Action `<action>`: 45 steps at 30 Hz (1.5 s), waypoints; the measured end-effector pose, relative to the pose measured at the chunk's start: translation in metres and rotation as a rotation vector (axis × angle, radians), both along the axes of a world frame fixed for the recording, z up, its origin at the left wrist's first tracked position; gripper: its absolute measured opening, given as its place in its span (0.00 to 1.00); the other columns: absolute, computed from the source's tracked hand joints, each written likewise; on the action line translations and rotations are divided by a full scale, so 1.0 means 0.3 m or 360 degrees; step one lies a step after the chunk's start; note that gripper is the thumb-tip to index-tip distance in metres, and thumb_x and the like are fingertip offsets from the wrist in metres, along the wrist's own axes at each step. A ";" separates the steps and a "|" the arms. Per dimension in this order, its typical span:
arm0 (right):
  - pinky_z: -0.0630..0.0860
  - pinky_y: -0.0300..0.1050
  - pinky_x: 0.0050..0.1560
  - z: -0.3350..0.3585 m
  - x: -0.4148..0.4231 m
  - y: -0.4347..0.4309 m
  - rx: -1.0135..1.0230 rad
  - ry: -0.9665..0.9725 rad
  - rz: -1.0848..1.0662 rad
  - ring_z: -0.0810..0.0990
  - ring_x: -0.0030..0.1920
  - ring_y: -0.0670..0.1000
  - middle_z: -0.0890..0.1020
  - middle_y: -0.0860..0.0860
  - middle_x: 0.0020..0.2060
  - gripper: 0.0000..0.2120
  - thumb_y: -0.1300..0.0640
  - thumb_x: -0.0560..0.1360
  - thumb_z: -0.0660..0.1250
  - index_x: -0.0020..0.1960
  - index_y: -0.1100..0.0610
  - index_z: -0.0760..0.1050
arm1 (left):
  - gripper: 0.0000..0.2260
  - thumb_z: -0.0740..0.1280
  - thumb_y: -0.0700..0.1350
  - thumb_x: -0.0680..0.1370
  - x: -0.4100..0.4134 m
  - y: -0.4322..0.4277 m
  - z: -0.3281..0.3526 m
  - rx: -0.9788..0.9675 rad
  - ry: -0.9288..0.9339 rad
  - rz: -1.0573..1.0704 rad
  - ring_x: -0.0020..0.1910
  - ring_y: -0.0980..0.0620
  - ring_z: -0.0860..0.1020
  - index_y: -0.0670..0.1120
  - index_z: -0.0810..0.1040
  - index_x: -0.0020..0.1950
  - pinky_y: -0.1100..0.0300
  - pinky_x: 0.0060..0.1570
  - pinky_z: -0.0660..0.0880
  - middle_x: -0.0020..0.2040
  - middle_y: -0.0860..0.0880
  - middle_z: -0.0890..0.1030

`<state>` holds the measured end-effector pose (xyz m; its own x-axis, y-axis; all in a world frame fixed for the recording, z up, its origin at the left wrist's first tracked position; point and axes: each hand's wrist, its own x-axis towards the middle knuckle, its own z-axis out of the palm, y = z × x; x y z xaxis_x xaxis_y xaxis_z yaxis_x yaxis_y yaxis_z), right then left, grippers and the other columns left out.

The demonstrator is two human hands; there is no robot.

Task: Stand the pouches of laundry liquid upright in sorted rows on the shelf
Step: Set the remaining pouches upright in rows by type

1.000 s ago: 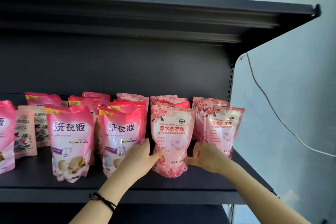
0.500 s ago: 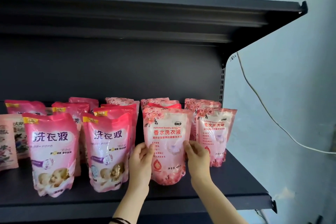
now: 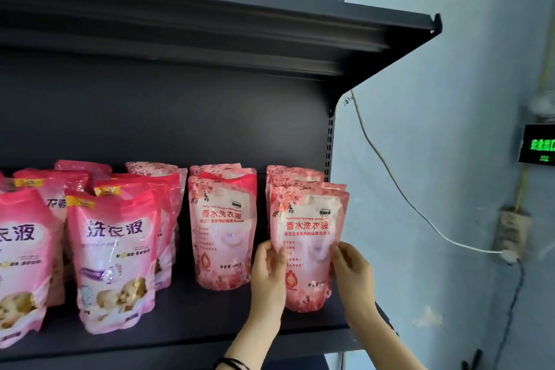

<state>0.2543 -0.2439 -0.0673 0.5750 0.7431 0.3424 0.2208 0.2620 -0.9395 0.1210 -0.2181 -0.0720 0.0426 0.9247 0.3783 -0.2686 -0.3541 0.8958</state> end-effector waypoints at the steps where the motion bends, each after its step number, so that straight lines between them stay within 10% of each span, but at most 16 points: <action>1: 0.79 0.46 0.41 -0.010 0.004 -0.006 -0.0044 -0.0071 0.0064 0.83 0.44 0.50 0.84 0.50 0.43 0.07 0.52 0.78 0.65 0.51 0.54 0.78 | 0.07 0.65 0.45 0.78 0.005 -0.001 -0.009 0.0016 0.0052 -0.0029 0.46 0.65 0.78 0.52 0.73 0.55 0.73 0.42 0.74 0.51 0.54 0.80; 8: 0.78 0.41 0.45 -0.006 0.058 -0.002 -0.0235 -0.0246 0.0230 0.81 0.50 0.48 0.81 0.49 0.51 0.13 0.54 0.75 0.69 0.58 0.53 0.71 | 0.19 0.65 0.45 0.79 0.066 0.025 -0.032 0.0060 0.0296 -0.0130 0.54 0.72 0.74 0.53 0.64 0.67 0.72 0.51 0.73 0.60 0.58 0.75; 13: 0.76 0.35 0.40 0.007 0.104 0.054 -0.0270 -0.0231 0.0237 0.82 0.49 0.46 0.81 0.47 0.52 0.14 0.57 0.77 0.66 0.62 0.53 0.72 | 0.27 0.64 0.45 0.79 0.139 0.063 -0.026 0.0050 0.0326 0.0020 0.68 0.56 0.69 0.49 0.57 0.75 0.51 0.69 0.67 0.70 0.52 0.70; 19: 0.82 0.47 0.49 0.014 0.089 0.147 -0.0303 -0.0242 0.0288 0.83 0.48 0.48 0.83 0.49 0.51 0.09 0.58 0.77 0.65 0.56 0.51 0.74 | 0.26 0.62 0.42 0.80 0.128 0.133 -0.010 0.0020 0.0397 0.0064 0.67 0.54 0.71 0.47 0.56 0.76 0.53 0.68 0.68 0.69 0.50 0.71; 31: 0.79 0.38 0.42 0.013 0.076 0.193 -0.0307 -0.0430 0.0268 0.82 0.47 0.46 0.83 0.48 0.50 0.10 0.56 0.78 0.65 0.59 0.51 0.72 | 0.21 0.61 0.44 0.81 0.090 0.204 0.002 -0.0022 0.0531 -0.0058 0.62 0.57 0.71 0.48 0.60 0.72 0.67 0.54 0.67 0.66 0.53 0.72; 39: 0.75 0.43 0.47 0.079 0.134 0.149 -0.0905 -0.1126 0.0229 0.80 0.48 0.51 0.81 0.52 0.49 0.20 0.43 0.74 0.67 0.53 0.59 0.76 | 0.28 0.59 0.54 0.81 -0.037 0.129 0.061 0.0002 0.1310 -0.0164 0.71 0.52 0.66 0.48 0.53 0.77 0.58 0.68 0.63 0.74 0.52 0.65; 45: 0.77 0.46 0.51 0.148 0.130 0.061 -0.1316 -0.1953 0.0253 0.81 0.52 0.53 0.81 0.52 0.53 0.28 0.37 0.69 0.69 0.57 0.59 0.76 | 0.18 0.60 0.61 0.77 -0.288 0.054 0.105 0.0414 0.2328 0.0239 0.49 0.56 0.77 0.53 0.73 0.62 0.60 0.46 0.73 0.51 0.57 0.78</action>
